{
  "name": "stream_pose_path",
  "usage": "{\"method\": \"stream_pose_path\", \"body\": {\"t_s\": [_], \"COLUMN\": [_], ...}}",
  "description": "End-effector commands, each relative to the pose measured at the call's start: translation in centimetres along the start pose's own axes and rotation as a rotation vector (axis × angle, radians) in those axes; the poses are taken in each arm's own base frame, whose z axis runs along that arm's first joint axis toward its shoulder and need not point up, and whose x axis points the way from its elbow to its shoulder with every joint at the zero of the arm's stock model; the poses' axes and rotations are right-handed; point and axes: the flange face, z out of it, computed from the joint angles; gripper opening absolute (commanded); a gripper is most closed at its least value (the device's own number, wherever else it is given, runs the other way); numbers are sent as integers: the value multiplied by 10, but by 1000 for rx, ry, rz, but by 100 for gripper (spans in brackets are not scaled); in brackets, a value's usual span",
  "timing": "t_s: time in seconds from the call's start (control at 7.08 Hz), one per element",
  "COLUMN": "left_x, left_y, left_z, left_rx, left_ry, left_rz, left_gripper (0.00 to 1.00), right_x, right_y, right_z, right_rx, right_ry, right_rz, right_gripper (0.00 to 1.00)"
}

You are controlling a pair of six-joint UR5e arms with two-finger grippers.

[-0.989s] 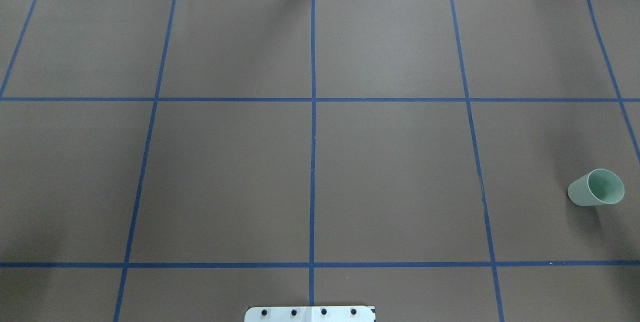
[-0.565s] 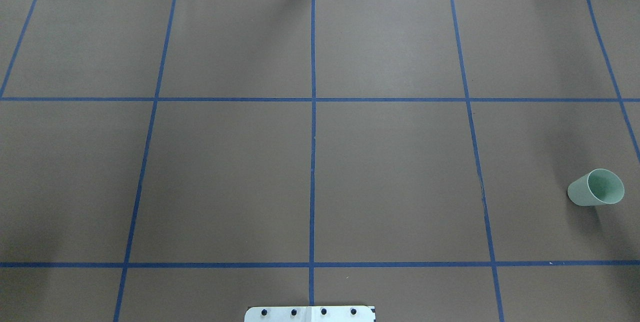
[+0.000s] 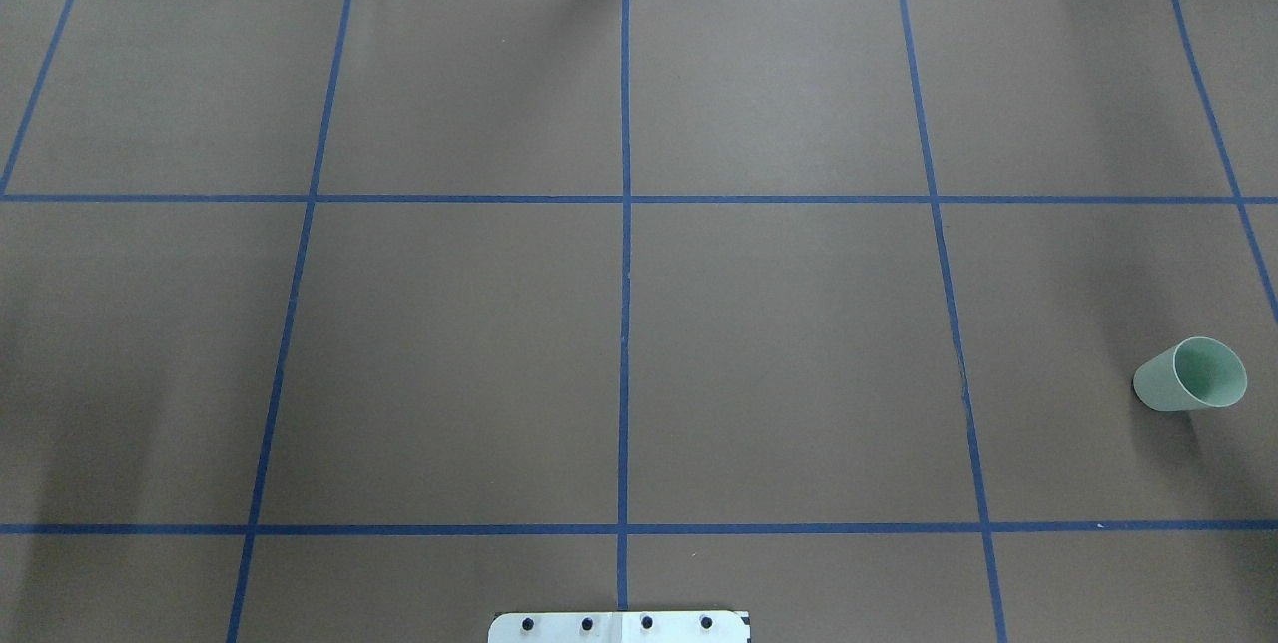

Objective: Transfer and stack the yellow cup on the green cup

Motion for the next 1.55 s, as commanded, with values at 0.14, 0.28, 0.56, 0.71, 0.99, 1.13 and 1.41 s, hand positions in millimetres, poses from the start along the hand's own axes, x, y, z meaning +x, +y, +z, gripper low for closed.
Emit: {"method": "stream_pose_path", "body": {"t_s": [0.14,0.28,0.56,0.71,0.99,1.13,1.41], "left_x": [178,216,307,337,363,369,381], "left_y": [-39,-48,-71,-82,-65,-42,-9], "left_z": [-92,-132,-246,-311,-419,-483,-561], "left_rx": [95,127,174,200,127,49,104], "left_ry": [362,491,780,943,1262,1453,1696], "left_rz": [69,77,137,156,259,323,505], "left_gripper": [36,36,35,36,51,50,51], "right_x": [-12,-13,-14,-9,-2,-14,-24], "right_y": [-15,-18,-22,-23,-25,-30,-36], "right_z": [-10,-10,-12,-7,2,-8,5], "right_rx": [29,31,38,28,9,85,102], "right_ry": [6,8,12,11,2,-29,-145], "right_rz": [-37,-40,-41,-29,-15,-94,-156], "right_gripper": [100,100,100,100,100,100,100]}}
